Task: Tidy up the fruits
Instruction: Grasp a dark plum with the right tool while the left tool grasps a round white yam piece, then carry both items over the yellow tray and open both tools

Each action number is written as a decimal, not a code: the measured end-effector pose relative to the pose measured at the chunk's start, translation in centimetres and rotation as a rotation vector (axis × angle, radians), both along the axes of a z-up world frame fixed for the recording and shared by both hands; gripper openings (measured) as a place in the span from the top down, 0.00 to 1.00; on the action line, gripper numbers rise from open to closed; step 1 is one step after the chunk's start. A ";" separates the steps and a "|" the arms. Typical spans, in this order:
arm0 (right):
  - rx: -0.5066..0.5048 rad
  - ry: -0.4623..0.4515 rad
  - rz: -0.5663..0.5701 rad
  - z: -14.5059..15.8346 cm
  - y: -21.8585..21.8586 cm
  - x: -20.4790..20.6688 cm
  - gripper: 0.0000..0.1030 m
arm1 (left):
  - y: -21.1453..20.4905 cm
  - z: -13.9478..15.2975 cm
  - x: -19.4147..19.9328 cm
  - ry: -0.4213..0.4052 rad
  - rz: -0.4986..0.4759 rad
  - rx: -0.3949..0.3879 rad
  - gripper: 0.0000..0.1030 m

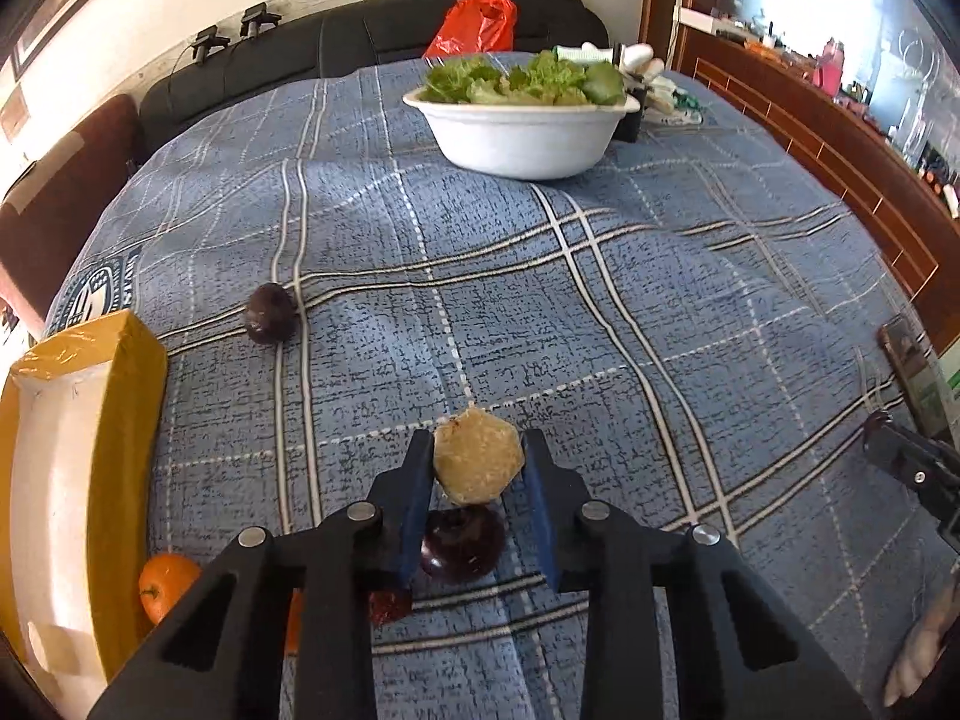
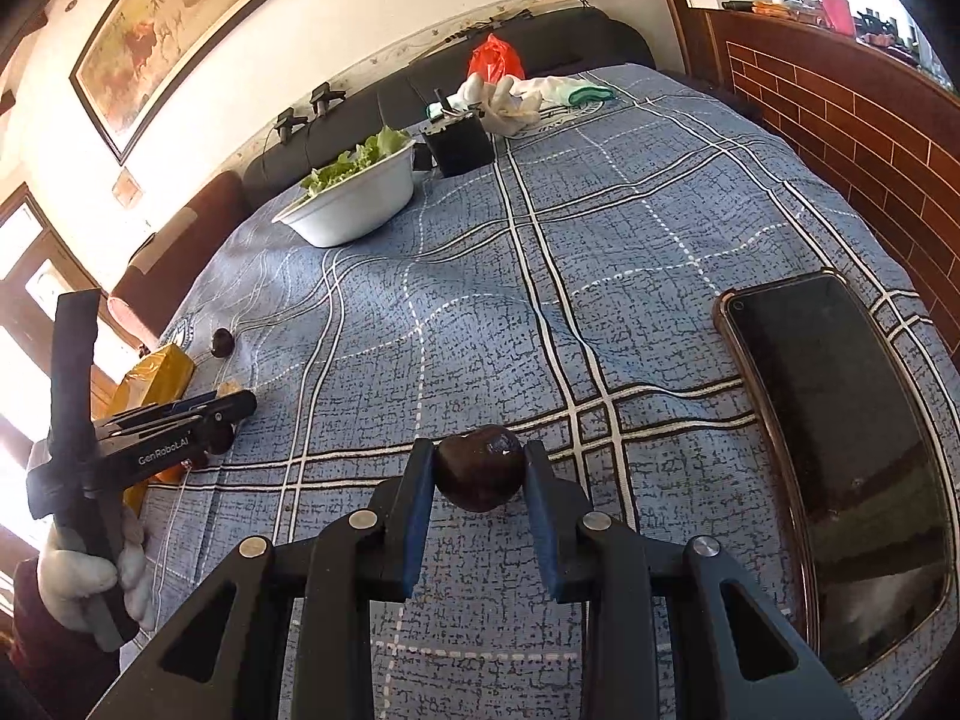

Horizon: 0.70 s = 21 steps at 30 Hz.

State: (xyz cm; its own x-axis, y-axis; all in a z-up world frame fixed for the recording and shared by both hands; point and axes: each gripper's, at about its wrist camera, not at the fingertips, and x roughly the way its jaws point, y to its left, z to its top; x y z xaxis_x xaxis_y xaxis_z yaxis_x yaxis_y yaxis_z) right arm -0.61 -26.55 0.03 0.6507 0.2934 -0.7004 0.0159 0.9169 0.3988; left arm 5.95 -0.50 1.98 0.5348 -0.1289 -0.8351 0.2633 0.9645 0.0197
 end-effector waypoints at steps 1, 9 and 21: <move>0.012 -0.009 0.003 0.1 0.0 -0.1 0.69 | 0.4 0.6 -0.5 -0.011 0.003 -0.018 0.73; -0.021 -0.077 0.009 1.7 1.2 -1.1 0.69 | 5.3 7.2 -6.4 -0.128 0.060 -0.187 0.72; 0.045 -0.134 0.375 8.6 17.2 -3.2 0.68 | 22.8 9.7 -13.8 -0.201 0.425 -0.280 0.72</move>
State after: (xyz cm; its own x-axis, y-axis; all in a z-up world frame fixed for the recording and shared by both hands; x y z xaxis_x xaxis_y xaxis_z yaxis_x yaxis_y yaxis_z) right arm -3.78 -9.39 8.64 0.5776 0.5565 -0.5973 -0.3716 0.8307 0.4146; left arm -7.86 22.32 11.66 0.7337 -0.0697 -0.6759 -0.1333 0.9607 -0.2437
